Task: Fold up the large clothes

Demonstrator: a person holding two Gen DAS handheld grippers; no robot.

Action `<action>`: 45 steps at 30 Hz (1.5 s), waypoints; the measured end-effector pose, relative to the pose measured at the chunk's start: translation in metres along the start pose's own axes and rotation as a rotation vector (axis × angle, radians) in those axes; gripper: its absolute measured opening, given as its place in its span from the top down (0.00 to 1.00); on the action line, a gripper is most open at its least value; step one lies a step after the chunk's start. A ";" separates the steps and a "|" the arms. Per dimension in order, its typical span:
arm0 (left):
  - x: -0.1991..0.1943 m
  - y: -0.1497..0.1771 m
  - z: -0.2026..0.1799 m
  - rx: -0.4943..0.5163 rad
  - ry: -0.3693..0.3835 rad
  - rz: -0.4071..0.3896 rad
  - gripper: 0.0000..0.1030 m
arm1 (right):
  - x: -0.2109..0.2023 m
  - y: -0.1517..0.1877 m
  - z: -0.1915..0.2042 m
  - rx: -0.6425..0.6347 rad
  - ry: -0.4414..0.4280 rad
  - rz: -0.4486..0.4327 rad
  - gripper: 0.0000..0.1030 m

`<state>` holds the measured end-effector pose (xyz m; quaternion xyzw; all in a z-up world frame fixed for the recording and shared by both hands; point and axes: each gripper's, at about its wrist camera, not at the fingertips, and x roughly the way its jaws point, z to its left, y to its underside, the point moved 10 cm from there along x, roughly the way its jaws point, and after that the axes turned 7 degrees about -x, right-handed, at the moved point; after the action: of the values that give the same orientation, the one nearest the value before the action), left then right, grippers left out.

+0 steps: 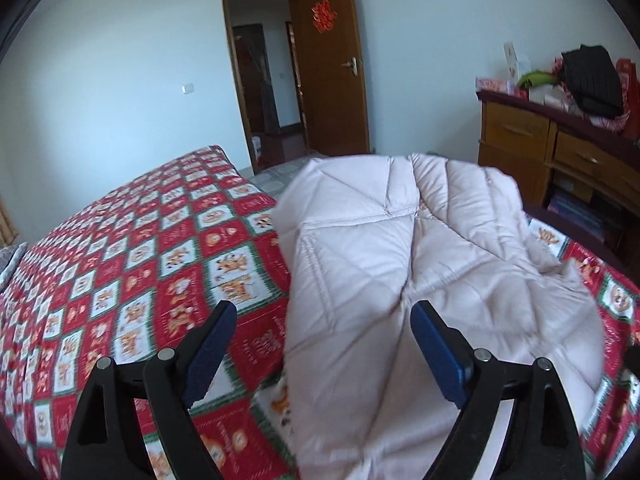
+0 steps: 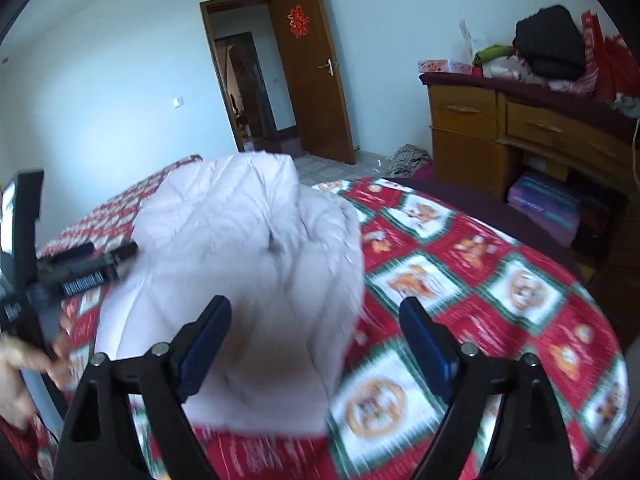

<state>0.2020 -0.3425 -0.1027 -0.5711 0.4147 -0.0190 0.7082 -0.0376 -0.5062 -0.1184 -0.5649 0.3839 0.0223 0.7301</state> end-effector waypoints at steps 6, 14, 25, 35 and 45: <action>-0.052 0.005 0.006 0.005 -0.019 -0.069 0.13 | -0.023 0.012 -0.006 -0.001 0.027 0.030 0.05; -0.115 0.012 0.008 0.027 -0.059 -0.142 0.13 | -0.063 -0.010 0.012 0.008 0.018 -0.021 0.00; -0.171 0.016 -0.001 -0.014 -0.059 -0.193 0.08 | -0.130 -0.034 0.030 -0.052 0.021 -0.203 0.00; -0.227 0.004 0.003 -0.043 -0.118 -0.353 0.06 | -0.175 -0.058 0.038 -0.057 0.032 -0.404 0.00; -0.248 0.001 -0.001 -0.055 -0.056 -0.337 0.06 | -0.184 -0.058 0.056 -0.098 0.008 -0.425 0.00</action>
<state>0.0381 -0.2191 0.0365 -0.6521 0.2936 -0.1103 0.6902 -0.1101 -0.4060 0.0399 -0.6682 0.2573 -0.1157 0.6884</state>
